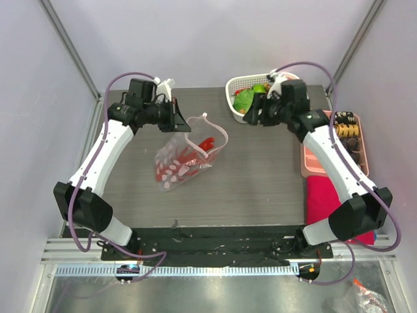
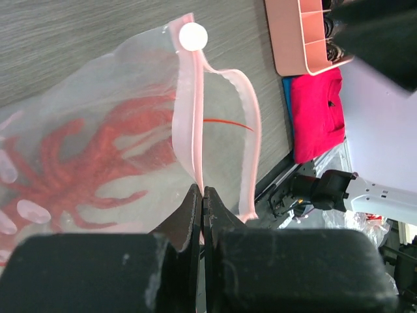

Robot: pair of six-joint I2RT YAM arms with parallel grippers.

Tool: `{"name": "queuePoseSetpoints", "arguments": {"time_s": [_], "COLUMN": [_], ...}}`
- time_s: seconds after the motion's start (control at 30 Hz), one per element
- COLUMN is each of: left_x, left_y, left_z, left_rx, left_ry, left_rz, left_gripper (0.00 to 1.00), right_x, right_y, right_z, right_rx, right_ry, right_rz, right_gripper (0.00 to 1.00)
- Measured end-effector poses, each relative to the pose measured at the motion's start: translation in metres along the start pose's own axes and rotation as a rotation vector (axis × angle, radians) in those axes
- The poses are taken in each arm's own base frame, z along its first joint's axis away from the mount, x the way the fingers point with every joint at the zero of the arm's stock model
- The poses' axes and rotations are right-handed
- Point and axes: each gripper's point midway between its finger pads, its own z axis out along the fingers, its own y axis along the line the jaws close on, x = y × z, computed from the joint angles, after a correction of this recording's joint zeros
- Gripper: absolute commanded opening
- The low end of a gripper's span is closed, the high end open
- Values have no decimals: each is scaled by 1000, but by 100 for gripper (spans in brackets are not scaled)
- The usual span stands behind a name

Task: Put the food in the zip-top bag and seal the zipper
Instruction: Adjust the zipper food storage bag at the center of the board, then pick up the fake fruit from the bin.

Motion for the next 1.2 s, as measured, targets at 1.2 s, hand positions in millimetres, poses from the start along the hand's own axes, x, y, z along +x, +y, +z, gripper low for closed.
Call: {"name": "queuePoseSetpoints", "arguments": {"time_s": [1.2], "left_x": [-6], "left_y": [-3], "left_z": [5], "left_rx": [38], "left_ry": [-7], "left_rz": [8], "left_gripper": [0], "right_x": [-66], "right_y": [-193], "right_z": [152], "right_rx": [159], "right_ry": [254], "right_rz": [-1188], "right_gripper": [56]}}
